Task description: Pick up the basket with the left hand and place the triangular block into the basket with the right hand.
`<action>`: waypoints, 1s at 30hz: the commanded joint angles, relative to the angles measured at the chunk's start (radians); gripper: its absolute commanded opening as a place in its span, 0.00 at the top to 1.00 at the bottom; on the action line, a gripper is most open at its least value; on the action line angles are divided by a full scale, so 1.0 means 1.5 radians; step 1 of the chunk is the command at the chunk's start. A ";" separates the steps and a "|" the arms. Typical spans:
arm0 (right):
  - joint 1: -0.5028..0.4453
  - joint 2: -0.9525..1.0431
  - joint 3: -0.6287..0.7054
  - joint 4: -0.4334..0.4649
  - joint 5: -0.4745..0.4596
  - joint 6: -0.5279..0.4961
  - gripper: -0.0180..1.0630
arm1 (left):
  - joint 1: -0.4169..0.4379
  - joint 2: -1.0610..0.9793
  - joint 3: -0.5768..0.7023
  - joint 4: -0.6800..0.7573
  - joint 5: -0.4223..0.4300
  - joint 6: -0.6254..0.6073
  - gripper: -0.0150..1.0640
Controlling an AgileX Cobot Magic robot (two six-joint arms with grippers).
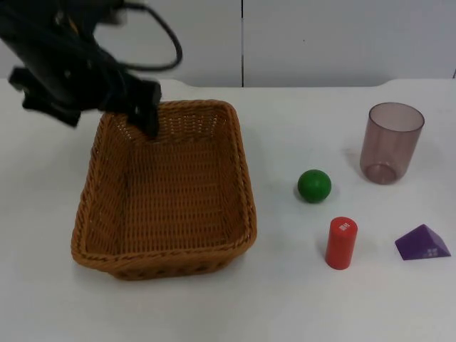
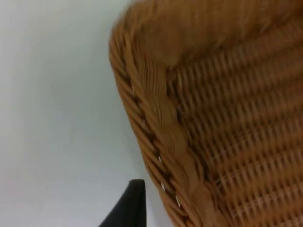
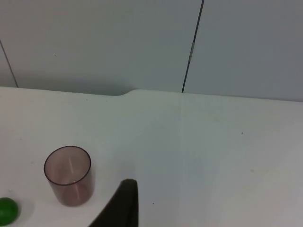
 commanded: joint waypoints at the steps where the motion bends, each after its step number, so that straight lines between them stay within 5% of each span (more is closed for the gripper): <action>1: 0.003 0.000 -0.004 -0.003 0.003 -0.008 0.01 | 0.007 0.030 -0.004 -0.015 0.003 0.000 0.01; 7: 0.003 0.000 -0.004 -0.003 0.001 -0.011 0.01 | 0.046 0.064 -0.004 -0.079 0.006 0.011 0.01; 15: 0.003 0.000 -0.004 -0.003 -0.002 -0.011 0.01 | 0.059 0.085 -0.004 -0.227 0.037 0.123 0.01; 30: 0.003 0.000 -0.004 -0.003 -0.001 -0.016 0.01 | 0.059 0.110 -0.004 -0.230 0.038 0.126 0.04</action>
